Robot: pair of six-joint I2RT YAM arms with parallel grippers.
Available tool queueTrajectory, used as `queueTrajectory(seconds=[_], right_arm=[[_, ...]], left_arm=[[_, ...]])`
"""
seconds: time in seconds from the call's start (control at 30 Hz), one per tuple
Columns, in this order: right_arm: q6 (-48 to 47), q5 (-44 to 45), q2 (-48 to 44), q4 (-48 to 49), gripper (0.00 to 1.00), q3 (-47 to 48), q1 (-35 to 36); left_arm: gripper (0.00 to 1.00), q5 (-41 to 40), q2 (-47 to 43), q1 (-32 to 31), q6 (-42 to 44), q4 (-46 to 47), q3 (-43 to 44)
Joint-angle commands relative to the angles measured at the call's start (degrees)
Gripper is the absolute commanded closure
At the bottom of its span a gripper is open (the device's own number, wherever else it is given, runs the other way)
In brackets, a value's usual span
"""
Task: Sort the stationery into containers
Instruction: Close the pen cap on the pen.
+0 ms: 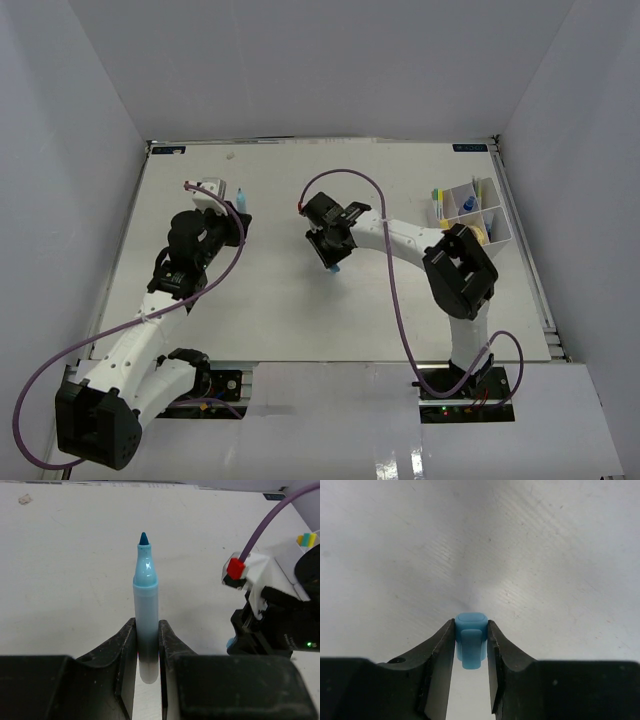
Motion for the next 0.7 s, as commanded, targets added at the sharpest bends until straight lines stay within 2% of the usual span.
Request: queueTrajectory(seconds=[0.0, 0.17, 0.37, 0.5, 0.67], right_arm=[[-0.33, 1.03, -8.94, 1.77, 0.78, 1.62, 0.25], [-0.94, 3.94, -16.94, 5.1, 0.83, 3.64, 0.16], [-0.69, 3.5, -24.24, 14.77, 0.84, 5.22, 0.16], [2.47, 2.62, -25.65, 21.45, 0.84, 7.15, 0.25], [7.65, 2.18, -25.91, 31.45, 0.84, 7.07, 0.25]], left_arm=[[1.0, 7.93, -1.9, -0.32, 1.87, 2.47, 0.98], [1.0, 19.51, -2.43, -0.32, 4.77, 4.14, 0.46], [1.0, 29.81, -3.14, -1.11, 6.09, 8.27, -0.86], [1.0, 31.93, -2.79, -1.81, 5.74, 10.03, -1.48], [1.0, 30.27, -2.96, -2.78, 6.53, 10.12, -1.92]])
